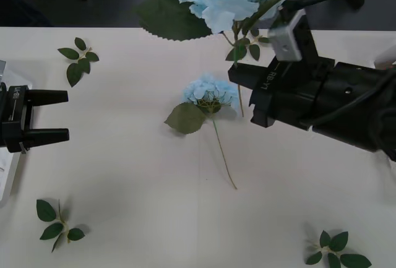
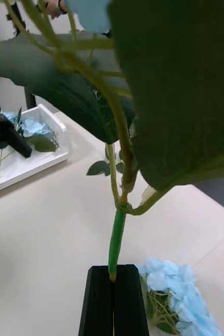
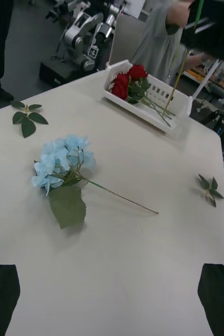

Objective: Put the red flowers into the right box and the blue flowers into the left box

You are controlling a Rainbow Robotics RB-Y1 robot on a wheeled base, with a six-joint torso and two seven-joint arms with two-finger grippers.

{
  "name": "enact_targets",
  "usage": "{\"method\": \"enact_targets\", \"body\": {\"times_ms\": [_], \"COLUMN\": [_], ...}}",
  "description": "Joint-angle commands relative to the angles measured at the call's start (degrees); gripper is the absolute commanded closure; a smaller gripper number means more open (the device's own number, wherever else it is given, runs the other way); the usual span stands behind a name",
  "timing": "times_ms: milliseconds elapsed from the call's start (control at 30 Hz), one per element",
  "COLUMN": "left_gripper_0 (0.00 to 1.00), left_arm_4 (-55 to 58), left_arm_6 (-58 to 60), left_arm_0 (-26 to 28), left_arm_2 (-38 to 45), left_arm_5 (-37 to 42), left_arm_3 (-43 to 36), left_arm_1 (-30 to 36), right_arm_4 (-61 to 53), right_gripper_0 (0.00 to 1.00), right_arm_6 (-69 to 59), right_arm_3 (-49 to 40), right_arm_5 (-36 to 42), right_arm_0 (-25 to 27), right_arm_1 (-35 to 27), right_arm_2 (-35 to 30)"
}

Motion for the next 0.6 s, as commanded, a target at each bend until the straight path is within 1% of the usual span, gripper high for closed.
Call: {"method": "enact_targets", "body": {"times_ms": [33, 67, 200, 300, 433, 467, 500, 600], "left_gripper_0": [0.0, 0.0, 0.0, 0.0, 0.0, 0.0, 0.0, 0.0], "left_arm_4": [3.7, 3.88, 5.02, 5.46, 5.72, 5.72, 5.72, 5.64], "left_arm_6": [-2.88, -2.88, -3.68, -3.81, -3.81, -3.81, -3.81, -3.81], "left_arm_0": [0.64, 0.56, 0.47, -0.32, -0.94, -0.94, -1.38, -1.55], "left_arm_2": [-1.48, -1.57, -2.1, -3.77, -5.79, -5.79, -6.23, -7.02], "left_arm_5": [-1.59, -1.59, -1.5, -1.5, -1.59, -1.59, -1.59, -1.5], "left_arm_3": [1.59, 1.59, 1.59, 1.59, 1.59, 1.59, 1.59, 1.59], "left_arm_1": [0.36, 0.36, 0.27, 0.36, 0.27, 0.27, -0.08, -0.25], "right_arm_4": [2.24, 2.5, 5.23, 7.69, 8.92, 8.92, 9.27, 9.8], "right_gripper_0": [1.0, 1.0, 1.0, 1.0, 1.0, 1.0, 1.0, 1.0], "right_arm_6": [1.06, 0.98, 0.98, 0.62, 0.62, 0.62, 0.62, 0.62], "right_arm_3": [4.33, 5.03, 9.34, 11.71, 14.52, 14.52, 15.58, 16.63], "right_arm_5": [-5.23, -6.02, -10.33, -12.96, -13.58, -13.58, -13.49, -13.58], "right_arm_0": [-7.5, -8.29, -14.0, -16.46, -19.62, -19.62, -21.03, -22.35], "right_arm_1": [0.22, 0.4, 3.21, 6.02, 11.03, 11.03, 12.96, 15.69], "right_arm_2": [8.15, 9.55, 19.31, 24.14, 27.92, 27.92, 29.42, 30.03]}}
